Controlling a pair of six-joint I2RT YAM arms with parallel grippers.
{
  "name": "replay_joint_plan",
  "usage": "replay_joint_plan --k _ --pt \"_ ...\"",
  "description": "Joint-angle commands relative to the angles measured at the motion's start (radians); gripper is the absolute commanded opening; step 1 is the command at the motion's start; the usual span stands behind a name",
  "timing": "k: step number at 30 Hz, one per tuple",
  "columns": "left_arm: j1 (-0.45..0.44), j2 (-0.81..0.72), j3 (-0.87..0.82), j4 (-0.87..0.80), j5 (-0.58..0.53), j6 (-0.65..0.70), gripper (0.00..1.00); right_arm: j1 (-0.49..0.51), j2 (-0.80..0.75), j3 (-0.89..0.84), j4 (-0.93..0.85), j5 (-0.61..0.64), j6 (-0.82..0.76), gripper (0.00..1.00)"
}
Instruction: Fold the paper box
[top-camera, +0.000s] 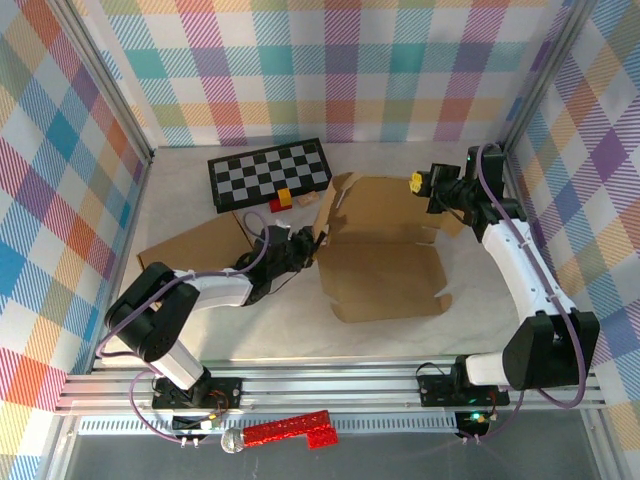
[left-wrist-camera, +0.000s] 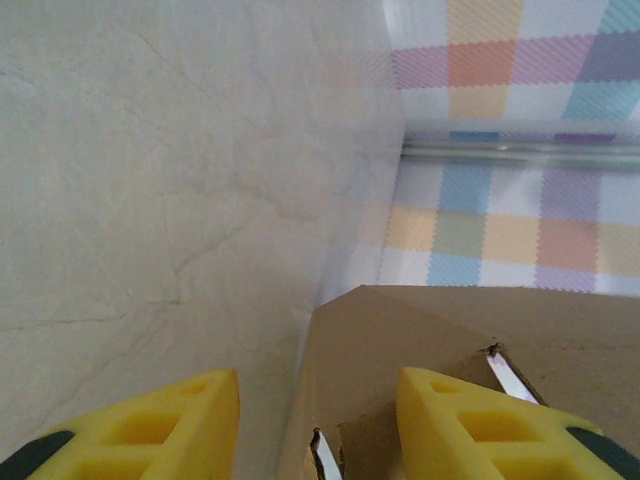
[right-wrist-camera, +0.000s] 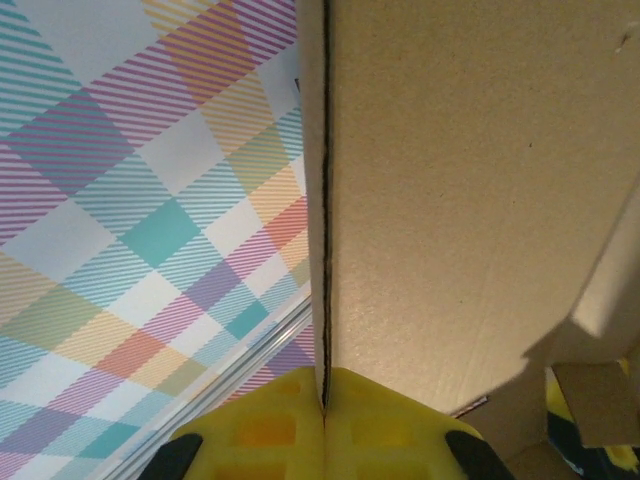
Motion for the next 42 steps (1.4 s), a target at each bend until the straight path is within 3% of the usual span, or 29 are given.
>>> replay_joint_plan --k 1,7,12,16,28,32,36,42 --pt "-0.043 -0.005 0.059 -0.133 -0.032 0.114 0.45 0.000 0.009 -0.027 0.045 -0.025 0.016 0.00" --pt "-0.065 -0.009 0.057 -0.238 -0.079 0.162 0.45 0.035 0.027 -0.046 0.081 -0.021 0.006 0.00" --pt "-0.064 -0.084 0.079 -0.493 -0.124 0.231 0.50 0.064 0.031 -0.076 0.089 0.002 -0.059 0.00" --pt "-0.065 -0.156 0.076 -0.714 -0.135 0.249 0.54 0.075 0.057 -0.135 0.208 -0.007 -0.103 0.00" --pt "-0.066 -0.523 -0.007 -1.136 -0.239 0.302 0.54 0.193 0.143 -0.206 0.413 -0.013 -0.278 0.00" --pt "-0.040 -0.570 -0.003 -1.173 -0.263 0.339 0.53 0.245 0.171 -0.215 0.527 -0.028 -0.287 0.00" --pt "0.012 -0.571 -0.018 -1.115 -0.229 0.382 0.52 0.258 0.169 -0.223 0.534 -0.064 -0.357 0.00" --pt "0.051 -0.448 0.002 -0.998 -0.169 0.504 0.51 0.240 0.198 -0.381 0.793 -0.139 -0.365 0.00"
